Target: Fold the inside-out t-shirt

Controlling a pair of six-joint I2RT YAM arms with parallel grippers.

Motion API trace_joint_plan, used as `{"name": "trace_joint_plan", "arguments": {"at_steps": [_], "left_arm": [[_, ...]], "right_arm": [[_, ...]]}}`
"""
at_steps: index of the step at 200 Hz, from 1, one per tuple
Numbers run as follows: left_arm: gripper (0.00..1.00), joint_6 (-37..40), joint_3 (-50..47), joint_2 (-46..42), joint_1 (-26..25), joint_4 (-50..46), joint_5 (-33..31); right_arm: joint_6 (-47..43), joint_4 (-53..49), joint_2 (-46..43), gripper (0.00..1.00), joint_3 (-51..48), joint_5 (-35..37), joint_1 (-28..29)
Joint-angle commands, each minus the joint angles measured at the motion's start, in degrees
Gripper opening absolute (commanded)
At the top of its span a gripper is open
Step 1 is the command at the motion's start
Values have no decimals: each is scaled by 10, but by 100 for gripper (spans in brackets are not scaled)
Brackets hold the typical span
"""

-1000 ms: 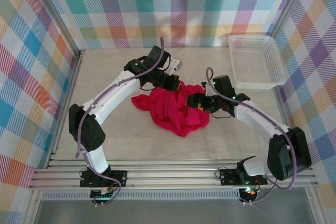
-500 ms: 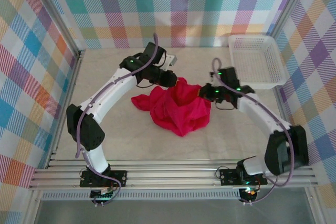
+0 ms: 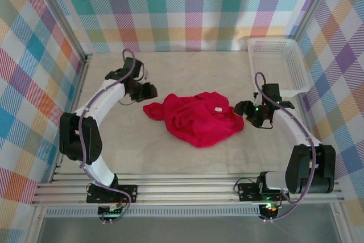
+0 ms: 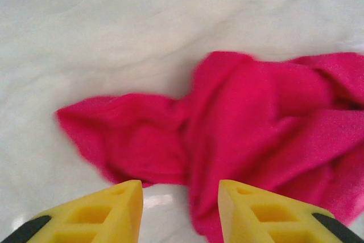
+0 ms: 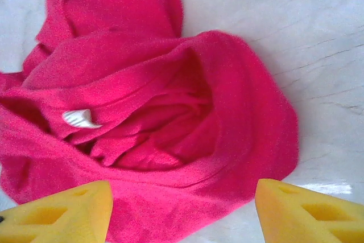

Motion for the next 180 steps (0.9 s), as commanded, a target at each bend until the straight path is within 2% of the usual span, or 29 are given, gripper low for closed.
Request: {"name": "trace_joint_plan", "arguments": {"at_steps": [1, 24, 45, 93, 121, 132, 147, 157, 164, 173, 180], "left_arm": [[42, -42, -49, -26, 29, 49, 9], [43, -47, -77, -2, 44, 73, 11], [43, -56, -92, 21, 44, 99, 13], [44, -84, -98, 74, 43, 153, 46], [45, -95, -111, 97, 43, 177, 56], [43, -100, -117, 106, 42, 187, 58], [37, -108, -121, 118, 41, 202, 64], [27, -113, -121, 122, 41, 211, 70], [18, -114, -119, 123, 41, 212, 72], [7, -114, -110, 121, 41, 204, 71], [0, -110, -99, 115, 41, 191, 68]], "right_arm": [[21, 9, -19, 67, 26, -29, 61], [14, 27, 35, 67, 62, -25, 132], [5, 42, 100, 68, 101, -23, 171], [-9, 61, 226, 75, 186, -21, 201], [-10, 59, 279, 74, 226, -24, 218], [-4, 68, 289, 66, 232, -29, 225], [6, 79, 295, 39, 237, -36, 229], [10, 79, 294, 19, 239, -37, 229], [10, 75, 292, 10, 242, -35, 229], [7, 60, 284, 0, 249, -29, 229], [2, 46, 276, 0, 258, -23, 228]]}}
